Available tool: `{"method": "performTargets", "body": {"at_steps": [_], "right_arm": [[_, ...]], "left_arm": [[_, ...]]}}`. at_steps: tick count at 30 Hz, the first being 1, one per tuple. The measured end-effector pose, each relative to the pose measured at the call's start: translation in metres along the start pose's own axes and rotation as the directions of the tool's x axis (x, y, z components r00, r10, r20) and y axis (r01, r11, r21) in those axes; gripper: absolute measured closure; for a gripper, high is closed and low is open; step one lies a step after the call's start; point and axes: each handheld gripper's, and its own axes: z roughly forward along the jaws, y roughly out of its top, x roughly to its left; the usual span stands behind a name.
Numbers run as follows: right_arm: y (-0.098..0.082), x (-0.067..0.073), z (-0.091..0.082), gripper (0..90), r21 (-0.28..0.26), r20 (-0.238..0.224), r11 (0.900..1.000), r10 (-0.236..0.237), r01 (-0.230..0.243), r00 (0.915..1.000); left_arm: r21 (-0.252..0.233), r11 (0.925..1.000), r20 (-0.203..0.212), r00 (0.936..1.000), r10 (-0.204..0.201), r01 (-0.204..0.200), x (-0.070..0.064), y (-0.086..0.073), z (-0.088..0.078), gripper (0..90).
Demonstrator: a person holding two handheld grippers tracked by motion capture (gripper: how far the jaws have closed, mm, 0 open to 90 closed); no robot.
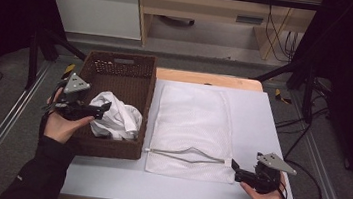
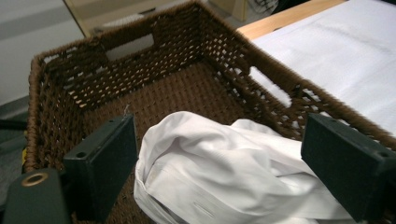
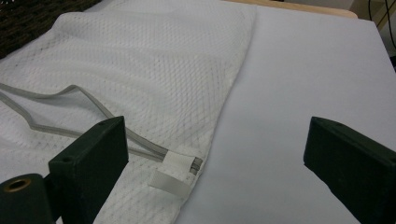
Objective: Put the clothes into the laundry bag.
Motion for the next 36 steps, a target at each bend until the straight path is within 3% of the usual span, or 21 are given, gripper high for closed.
{"method": "performTargets", "body": {"at_steps": [5,9,12,16,17,18,20,22,24,28,36], "right_arm": [[0.000,-0.002,0.000,5.8,0.001,0.002,1.000,0.010,-0.010,0.9999],[-0.001,-0.001,0.001,5.0,0.016,-0.007,1.000,0.011,-0.011,0.9999],[-0.001,-0.001,0.004,3.9,0.033,-0.009,0.999,-0.004,0.004,1.0000],[-0.001,0.000,0.006,2.6,0.048,-0.014,0.999,-0.012,0.013,0.9998],[-0.001,0.000,0.006,2.6,0.048,-0.014,0.999,-0.012,0.013,0.9998],[-0.001,0.000,0.007,2.0,0.065,-0.018,0.998,-0.010,0.011,0.9998],[-0.001,-0.001,0.008,2.1,0.079,-0.021,0.997,-0.005,0.007,0.9998],[-0.002,-0.001,0.008,2.1,0.091,-0.028,0.996,0.003,0.000,0.9996],[-0.002,-0.002,0.009,2.1,0.092,-0.027,0.996,0.002,0.000,0.9996],[-0.003,-0.002,0.010,2.1,0.097,-0.025,0.995,-0.002,0.005,0.9997],[-0.006,-0.004,0.014,2.3,0.103,-0.022,0.995,0.006,-0.004,0.9997]], "left_arm": [[0.076,0.9971,0.033,0.9994,0.009,-0.011,0.004,-0.005,0.020,6.0],[0.117,0.9922,0.039,0.9985,0.038,-0.043,0.004,-0.009,0.033,3.7],[0.147,0.9882,0.040,0.9985,0.037,-0.043,0.005,-0.011,0.043,3.8],[0.211,0.9765,0.055,0.9979,0.034,-0.044,0.007,-0.015,0.057,2.6],[0.211,0.9765,0.055,0.9979,0.034,-0.044,0.007,-0.015,0.057,2.2],[0.246,0.9688,0.050,0.9985,0.020,-0.032,0.008,-0.019,0.066,2.0],[0.253,0.9670,0.047,0.9987,0.020,-0.031,0.009,-0.021,0.070,2.0],[0.282,0.9594,0.043,0.9991,0.003,-0.015,0.011,-0.027,0.077,1.7],[0.278,0.9606,0.051,0.9987,-0.006,-0.008,0.012,-0.028,0.077,1.7],[0.305,0.9524,0.064,0.9979,-0.008,-0.012,0.011,-0.031,0.081,0.7],[0.428,0.9032,0.088,0.9961,-0.004,-0.035,0.007,-0.041,0.096,0.7]]}}
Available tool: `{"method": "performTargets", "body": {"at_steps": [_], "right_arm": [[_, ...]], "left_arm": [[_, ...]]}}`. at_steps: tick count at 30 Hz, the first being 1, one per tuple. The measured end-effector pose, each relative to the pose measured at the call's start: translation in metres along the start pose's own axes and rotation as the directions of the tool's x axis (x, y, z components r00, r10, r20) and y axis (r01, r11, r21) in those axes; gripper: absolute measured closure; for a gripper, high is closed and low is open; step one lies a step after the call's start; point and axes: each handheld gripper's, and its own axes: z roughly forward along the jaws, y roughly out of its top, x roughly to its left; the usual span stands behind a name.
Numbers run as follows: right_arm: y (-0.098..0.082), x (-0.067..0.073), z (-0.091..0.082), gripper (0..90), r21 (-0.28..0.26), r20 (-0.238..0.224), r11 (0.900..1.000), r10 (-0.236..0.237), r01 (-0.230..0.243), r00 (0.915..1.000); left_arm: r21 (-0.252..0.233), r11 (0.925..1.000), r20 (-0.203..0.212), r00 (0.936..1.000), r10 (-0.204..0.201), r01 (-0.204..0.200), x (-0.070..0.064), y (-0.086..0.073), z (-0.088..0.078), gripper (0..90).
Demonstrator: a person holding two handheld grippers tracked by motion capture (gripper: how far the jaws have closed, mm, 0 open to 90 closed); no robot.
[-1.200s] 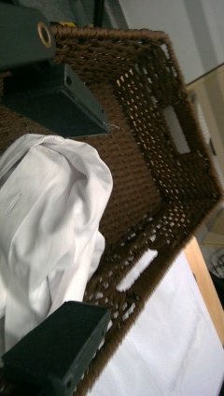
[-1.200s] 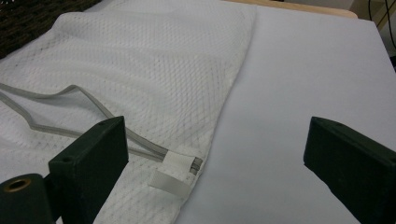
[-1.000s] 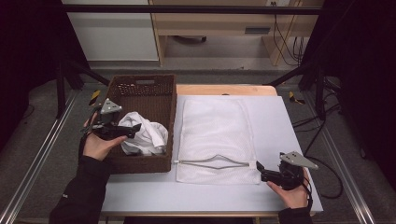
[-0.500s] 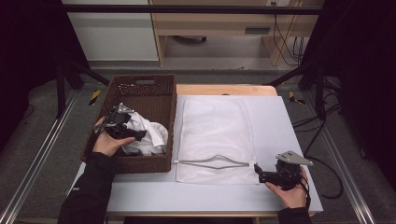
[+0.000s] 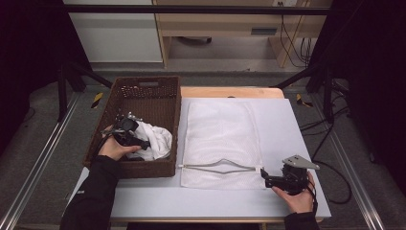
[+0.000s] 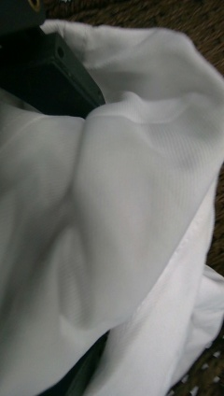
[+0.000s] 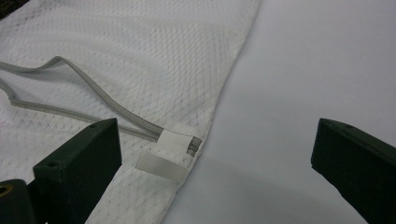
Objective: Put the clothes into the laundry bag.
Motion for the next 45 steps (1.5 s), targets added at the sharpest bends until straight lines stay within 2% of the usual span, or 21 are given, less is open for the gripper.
{"method": "performTargets", "body": {"at_steps": [2,5,10,17,20,25,31,34,37,39,40,41,42,43,44,45], "right_arm": [[-0.001,-0.001,0.002,2.4,0.000,0.005,1.000,-0.008,0.008,1.0000],[-0.001,0.000,0.002,2.4,0.008,0.000,1.000,0.001,-0.001,1.0000],[-0.002,-0.001,0.003,2.6,0.006,0.005,1.000,-0.009,0.009,0.9999],[-0.001,-0.001,0.003,3.4,0.009,-0.007,1.000,-0.005,0.005,1.0000],[-0.001,-0.002,0.001,4.3,0.002,-0.005,1.000,-0.009,0.009,0.9999],[-0.001,-0.002,0.001,5.6,0.002,-0.013,1.000,-0.003,0.003,0.9999],[-0.002,-0.001,0.003,6.1,0.007,-0.019,1.000,-0.012,0.012,0.9998],[-0.002,-0.001,0.002,6.6,0.000,-0.016,1.000,-0.004,0.004,0.9999],[-0.002,-0.001,0.001,6.9,-0.002,-0.015,1.000,-0.002,0.002,0.9999],[-0.002,-0.001,0.002,7.0,0.000,-0.015,1.000,0.001,-0.001,0.9999],[-0.002,-0.001,0.002,7.0,0.001,-0.014,1.000,0.001,-0.001,0.9999],[-0.002,-0.001,0.002,7.0,0.001,-0.014,1.000,0.001,-0.001,0.9999],[-0.002,-0.002,0.003,7.2,-0.003,-0.010,1.000,-0.007,0.007,0.9999],[-0.002,-0.002,0.003,7.3,-0.003,-0.010,1.000,-0.007,0.007,0.9999],[-0.002,-0.002,0.003,7.3,-0.002,-0.010,1.000,-0.007,0.007,0.9999],[-0.002,-0.002,0.003,7.3,-0.003,-0.011,1.000,-0.008,0.008,0.9999]], "left_arm": [[0.039,0.9993,0.006,1.0000,0.001,-0.001,0.000,-0.001,0.005,0.7],[0.098,0.9945,0.031,0.9987,-0.039,0.036,0.001,-0.003,0.012,1.3],[0.128,0.9910,0.051,0.9978,-0.043,0.036,0.001,-0.004,0.015,6.3],[0.155,0.9874,0.065,0.9970,-0.041,0.031,-0.001,-0.004,0.015,23.8],[0.167,0.9853,0.072,0.9962,-0.050,0.037,0.000,-0.003,0.013,40.8],[0.185,0.9817,0.090,0.9940,-0.063,0.045,0.001,-0.002,0.010,55.9],[0.177,0.9838,0.084,0.9956,-0.041,0.026,-0.001,-0.001,0.006,62.9],[0.129,0.9914,0.072,0.9969,-0.032,0.022,-0.001,0.000,0.000,64.0],[0.048,0.9979,0.077,0.9960,-0.046,0.042,0.000,0.000,-0.010,64.2],[-0.009,0.9989,0.060,0.9972,-0.045,0.045,-0.001,0.000,-0.016,64.2],[-0.044,0.9981,0.058,0.9975,-0.041,0.044,-0.001,-0.001,-0.020,64.2],[-0.044,0.9981,0.058,0.9975,-0.041,0.044,-0.001,-0.001,-0.020,64.2],[-0.113,0.9924,0.058,0.9974,-0.043,0.049,0.000,-0.001,-0.027,64.1],[-0.144,0.9879,0.062,0.9968,-0.051,0.059,0.001,-0.001,-0.030,64.2],[-0.169,0.9838,0.059,0.9970,-0.049,0.059,0.001,-0.002,-0.034,64.1],[-0.169,0.9838,0.059,0.9970,-0.049,0.059,0.001,-0.002,-0.034,64.1]]}}
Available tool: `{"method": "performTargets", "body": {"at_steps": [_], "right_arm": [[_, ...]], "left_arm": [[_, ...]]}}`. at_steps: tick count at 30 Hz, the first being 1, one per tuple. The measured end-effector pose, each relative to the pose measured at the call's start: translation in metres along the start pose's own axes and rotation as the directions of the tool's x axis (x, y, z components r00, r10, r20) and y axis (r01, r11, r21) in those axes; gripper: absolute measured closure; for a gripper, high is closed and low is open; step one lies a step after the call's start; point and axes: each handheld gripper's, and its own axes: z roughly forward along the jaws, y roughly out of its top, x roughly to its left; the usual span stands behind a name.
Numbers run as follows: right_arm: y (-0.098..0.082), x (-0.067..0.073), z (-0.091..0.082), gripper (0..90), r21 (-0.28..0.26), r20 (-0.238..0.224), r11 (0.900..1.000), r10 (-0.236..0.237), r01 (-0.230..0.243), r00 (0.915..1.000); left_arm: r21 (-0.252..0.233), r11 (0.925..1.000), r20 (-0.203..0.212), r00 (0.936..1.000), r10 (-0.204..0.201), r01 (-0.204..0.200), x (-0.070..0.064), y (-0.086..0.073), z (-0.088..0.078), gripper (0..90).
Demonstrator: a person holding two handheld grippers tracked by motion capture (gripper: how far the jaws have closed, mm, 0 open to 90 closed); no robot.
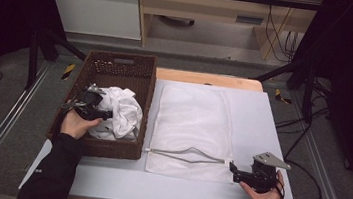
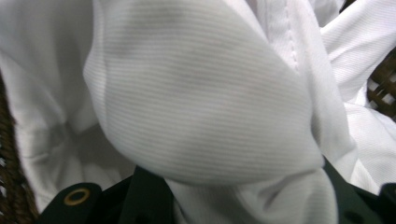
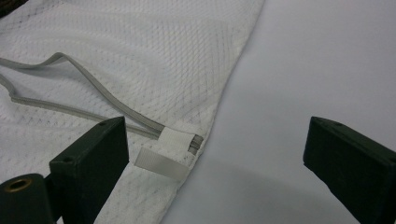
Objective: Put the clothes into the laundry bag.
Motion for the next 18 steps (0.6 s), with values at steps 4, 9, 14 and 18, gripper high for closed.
{"method": "performTargets", "body": {"at_steps": [4,9,14,18], "right_arm": [[0.000,0.000,-0.001,7.5,-0.002,0.001,1.000,0.002,-0.002,1.0000],[0.001,0.001,-0.003,7.9,-0.011,-0.001,1.000,0.002,-0.002,1.0000],[0.002,0.001,-0.004,8.0,-0.013,-0.004,1.000,0.007,-0.007,1.0000],[0.001,0.001,-0.003,8.0,-0.017,0.002,1.000,0.001,-0.001,1.0000]], "left_arm": [[-0.141,0.9899,-0.046,0.9989,0.011,-0.017,-0.001,0.005,-0.019,64.1],[-0.284,0.9588,-0.050,0.9983,-0.029,0.013,-0.001,0.014,-0.050,64.1],[-0.381,0.9245,-0.058,0.9976,-0.039,0.014,-0.004,0.018,-0.081,63.9],[-0.422,0.9066,-0.069,0.9970,-0.036,0.003,-0.010,0.020,-0.094,63.8]]}}
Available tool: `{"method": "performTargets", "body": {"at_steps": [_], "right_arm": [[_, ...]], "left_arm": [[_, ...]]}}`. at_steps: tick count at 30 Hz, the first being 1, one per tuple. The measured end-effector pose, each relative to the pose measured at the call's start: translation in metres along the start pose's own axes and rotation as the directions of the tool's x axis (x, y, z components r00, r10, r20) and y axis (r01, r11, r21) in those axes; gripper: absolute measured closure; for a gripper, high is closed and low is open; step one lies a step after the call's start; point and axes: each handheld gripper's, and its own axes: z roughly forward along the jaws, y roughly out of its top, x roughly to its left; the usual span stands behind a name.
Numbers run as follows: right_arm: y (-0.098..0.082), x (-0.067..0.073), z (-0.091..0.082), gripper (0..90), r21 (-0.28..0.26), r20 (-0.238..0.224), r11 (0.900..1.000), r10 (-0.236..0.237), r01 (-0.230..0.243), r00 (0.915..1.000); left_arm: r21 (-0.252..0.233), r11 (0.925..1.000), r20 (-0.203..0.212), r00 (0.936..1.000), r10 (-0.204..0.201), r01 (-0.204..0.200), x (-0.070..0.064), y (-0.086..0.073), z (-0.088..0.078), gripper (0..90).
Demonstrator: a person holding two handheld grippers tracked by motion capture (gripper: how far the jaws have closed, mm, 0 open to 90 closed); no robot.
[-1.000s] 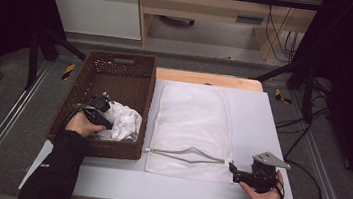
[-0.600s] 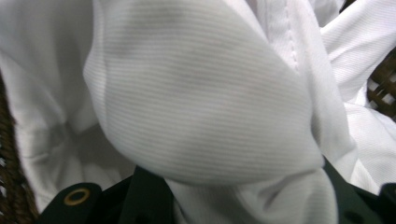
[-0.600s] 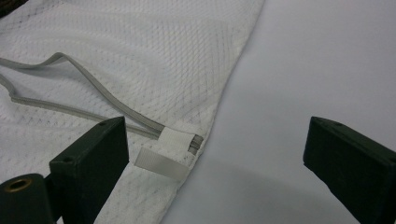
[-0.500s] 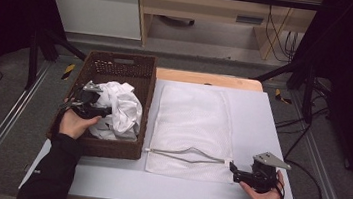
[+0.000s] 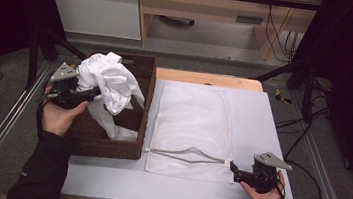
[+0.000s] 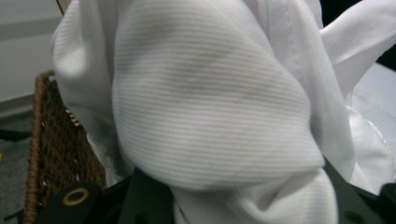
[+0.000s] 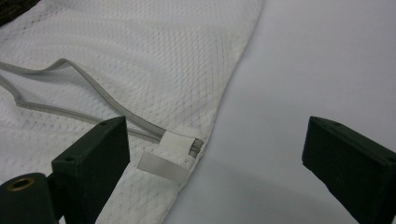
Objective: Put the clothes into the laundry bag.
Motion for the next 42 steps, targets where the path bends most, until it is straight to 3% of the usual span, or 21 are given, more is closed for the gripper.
{"method": "performTargets", "body": {"at_steps": [4,17,31,42], "right_arm": [[0.001,0.001,-0.001,7.9,-0.012,-0.002,1.000,-0.001,0.001,1.0000],[0.001,0.001,-0.002,7.9,-0.031,0.001,1.000,-0.002,0.002,1.0000],[0.001,0.001,-0.002,7.8,-0.038,-0.001,0.999,0.000,0.000,1.0000],[0.001,0.002,-0.003,7.9,-0.044,-0.005,0.999,0.002,-0.002,1.0000]], "left_arm": [[-0.066,0.9978,-0.004,1.0000,0.006,-0.006,-0.006,0.014,-0.015,63.7],[-0.165,0.9852,0.003,0.9989,0.047,-0.046,-0.026,0.060,-0.045,63.6],[-0.253,0.9640,0.024,0.9957,0.089,-0.080,-0.053,0.099,-0.063,63.4],[-0.294,0.9496,0.039,0.9911,0.127,-0.110,-0.077,0.125,-0.065,63.3]]}}
